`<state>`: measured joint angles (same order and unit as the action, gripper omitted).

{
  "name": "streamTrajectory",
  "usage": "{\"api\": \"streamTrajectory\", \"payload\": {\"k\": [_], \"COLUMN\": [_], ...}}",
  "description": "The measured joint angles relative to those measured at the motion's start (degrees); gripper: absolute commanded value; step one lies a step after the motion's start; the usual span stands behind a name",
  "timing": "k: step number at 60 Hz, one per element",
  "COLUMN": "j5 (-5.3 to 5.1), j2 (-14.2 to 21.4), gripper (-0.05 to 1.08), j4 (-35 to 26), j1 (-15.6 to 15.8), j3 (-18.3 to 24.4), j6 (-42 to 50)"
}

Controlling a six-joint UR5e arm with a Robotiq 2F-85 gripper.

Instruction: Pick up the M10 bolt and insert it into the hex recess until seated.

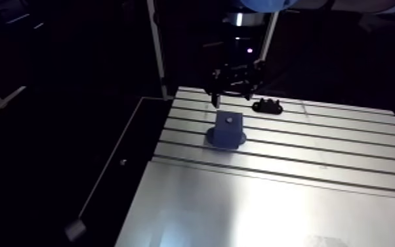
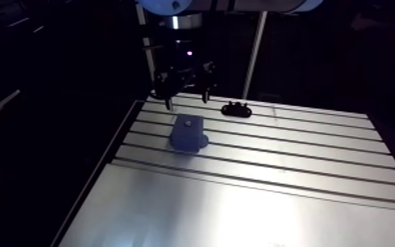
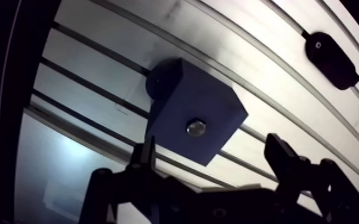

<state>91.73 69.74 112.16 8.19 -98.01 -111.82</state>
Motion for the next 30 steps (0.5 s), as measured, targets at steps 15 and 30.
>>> {"api": "streamTrajectory", "payload": {"k": [15, 30], "j5": [-0.15, -0.84], "j2": [0.32, 0.94], "gripper": [0.12, 0.67], "j4": [-4.48, -5.98], "j1": [-0.54, -0.81], "j3": [2.31, 2.82], "j6": [13.18, 22.49]}}
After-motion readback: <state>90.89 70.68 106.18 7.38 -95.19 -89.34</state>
